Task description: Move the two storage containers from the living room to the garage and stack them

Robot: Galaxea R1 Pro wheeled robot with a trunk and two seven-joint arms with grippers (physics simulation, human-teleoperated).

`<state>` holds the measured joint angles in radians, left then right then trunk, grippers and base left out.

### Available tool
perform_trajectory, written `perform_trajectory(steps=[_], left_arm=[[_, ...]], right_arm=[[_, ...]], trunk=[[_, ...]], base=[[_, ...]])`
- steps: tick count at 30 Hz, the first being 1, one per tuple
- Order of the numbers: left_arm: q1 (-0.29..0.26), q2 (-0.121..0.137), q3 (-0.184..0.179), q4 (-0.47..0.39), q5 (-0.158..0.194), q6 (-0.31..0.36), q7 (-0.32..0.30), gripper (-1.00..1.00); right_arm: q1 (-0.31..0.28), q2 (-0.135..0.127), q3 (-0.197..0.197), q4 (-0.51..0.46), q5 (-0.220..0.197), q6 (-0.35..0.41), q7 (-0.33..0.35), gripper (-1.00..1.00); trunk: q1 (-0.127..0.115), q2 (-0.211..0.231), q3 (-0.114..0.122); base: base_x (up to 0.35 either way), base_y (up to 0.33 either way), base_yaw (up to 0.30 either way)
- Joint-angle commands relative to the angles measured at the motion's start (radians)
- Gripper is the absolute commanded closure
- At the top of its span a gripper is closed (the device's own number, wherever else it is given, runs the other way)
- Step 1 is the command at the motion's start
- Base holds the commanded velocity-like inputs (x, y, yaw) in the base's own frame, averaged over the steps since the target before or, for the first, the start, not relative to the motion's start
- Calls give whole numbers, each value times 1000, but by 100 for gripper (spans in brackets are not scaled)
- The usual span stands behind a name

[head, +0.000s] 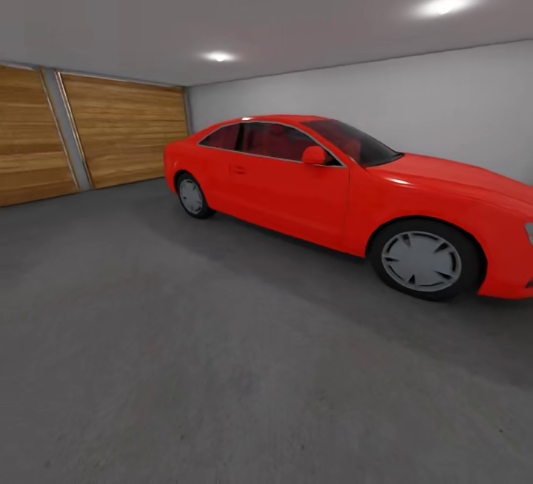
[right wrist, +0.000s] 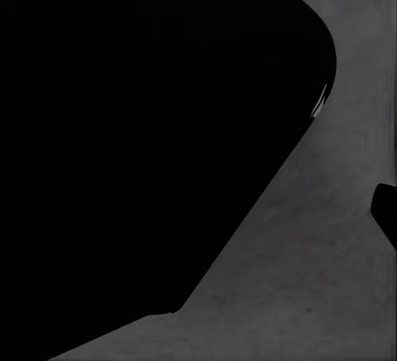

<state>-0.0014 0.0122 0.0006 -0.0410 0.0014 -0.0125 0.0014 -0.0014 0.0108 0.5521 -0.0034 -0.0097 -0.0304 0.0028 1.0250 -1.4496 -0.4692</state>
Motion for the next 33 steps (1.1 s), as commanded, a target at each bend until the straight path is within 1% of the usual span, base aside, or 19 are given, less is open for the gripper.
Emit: perform_trajectory(steps=[1,33], left_arm=[[0,0,0,0,0,-1,0,-100],[0,0,-1,0,0,-1,0,-100]], right_arm=[[0,0,2,0,-1,-3,0,-100],[0,0,2,0,-1,-3,0,-100]], trunk=[[0,0,-1],[0,0,-1]], base=[[0,0,276],[0,0,276]])
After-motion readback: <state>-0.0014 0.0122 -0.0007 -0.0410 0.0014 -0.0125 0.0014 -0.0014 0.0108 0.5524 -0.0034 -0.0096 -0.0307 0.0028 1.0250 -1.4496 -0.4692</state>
